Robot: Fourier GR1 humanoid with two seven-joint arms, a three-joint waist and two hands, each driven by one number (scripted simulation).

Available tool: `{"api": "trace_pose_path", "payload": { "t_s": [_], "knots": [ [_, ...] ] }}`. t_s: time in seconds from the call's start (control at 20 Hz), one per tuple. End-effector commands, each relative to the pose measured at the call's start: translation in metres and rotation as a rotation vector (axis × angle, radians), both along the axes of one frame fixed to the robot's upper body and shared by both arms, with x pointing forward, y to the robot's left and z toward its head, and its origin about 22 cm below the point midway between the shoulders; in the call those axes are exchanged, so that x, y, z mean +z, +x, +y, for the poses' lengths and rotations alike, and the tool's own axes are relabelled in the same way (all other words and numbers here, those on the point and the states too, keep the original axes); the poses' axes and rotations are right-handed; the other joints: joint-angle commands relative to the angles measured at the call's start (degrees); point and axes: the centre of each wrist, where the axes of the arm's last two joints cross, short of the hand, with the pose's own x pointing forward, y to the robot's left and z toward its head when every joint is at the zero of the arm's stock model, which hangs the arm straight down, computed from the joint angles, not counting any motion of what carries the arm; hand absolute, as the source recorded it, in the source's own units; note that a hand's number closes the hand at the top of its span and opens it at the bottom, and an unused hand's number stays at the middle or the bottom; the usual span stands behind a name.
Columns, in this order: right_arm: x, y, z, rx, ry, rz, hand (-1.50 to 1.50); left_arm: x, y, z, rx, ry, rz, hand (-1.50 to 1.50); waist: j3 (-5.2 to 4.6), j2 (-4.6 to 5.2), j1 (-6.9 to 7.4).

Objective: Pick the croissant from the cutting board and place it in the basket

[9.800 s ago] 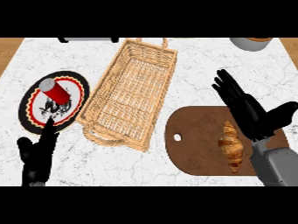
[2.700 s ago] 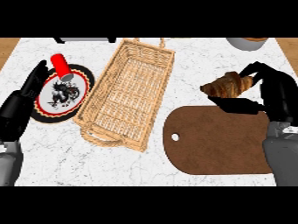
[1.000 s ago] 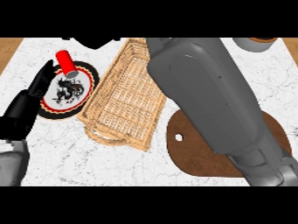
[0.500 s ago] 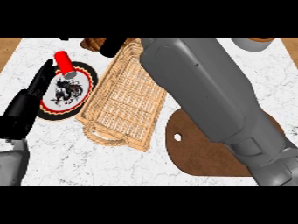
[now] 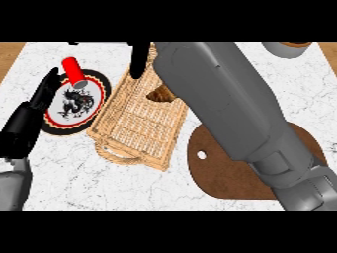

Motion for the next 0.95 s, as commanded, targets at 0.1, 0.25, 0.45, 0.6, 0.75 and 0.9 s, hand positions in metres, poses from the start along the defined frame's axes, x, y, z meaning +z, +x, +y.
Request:
{"api": "trace_pose_path", "payload": {
  "t_s": [0.1,0.25,0.45,0.6,0.75,0.9],
  "knots": [
    [-0.007,-0.003,-0.009,-0.046,0.227,-0.107,-1.50,-0.009,-0.004,0.004,0.016,0.005,0.007,0.00,0.02,0.04,-0.13],
    [0.015,-0.002,-0.022,-0.148,0.433,-0.175,-1.50,0.003,0.003,0.000,0.015,-0.012,0.008,0.00,0.06,0.02,-0.58],
    [0.016,0.011,-0.065,-0.313,0.577,-0.297,-1.50,0.001,-0.002,-0.004,0.013,0.001,0.016,0.00,0.09,-0.08,-0.79],
    [0.013,0.009,-0.079,-0.406,0.639,-0.339,-1.50,-0.007,-0.002,-0.018,0.011,0.006,0.010,0.00,0.06,-0.25,-1.47],
    [0.009,0.006,-0.104,-0.480,0.693,-0.404,-1.50,-0.022,-0.007,0.005,0.021,-0.001,0.020,0.00,0.03,-0.26,-1.57],
    [-0.003,0.004,-0.153,-0.556,0.719,-0.447,-1.50,0.008,-0.010,0.017,0.034,0.008,-0.002,0.00,0.08,-0.42,-1.34]
  ]
}}
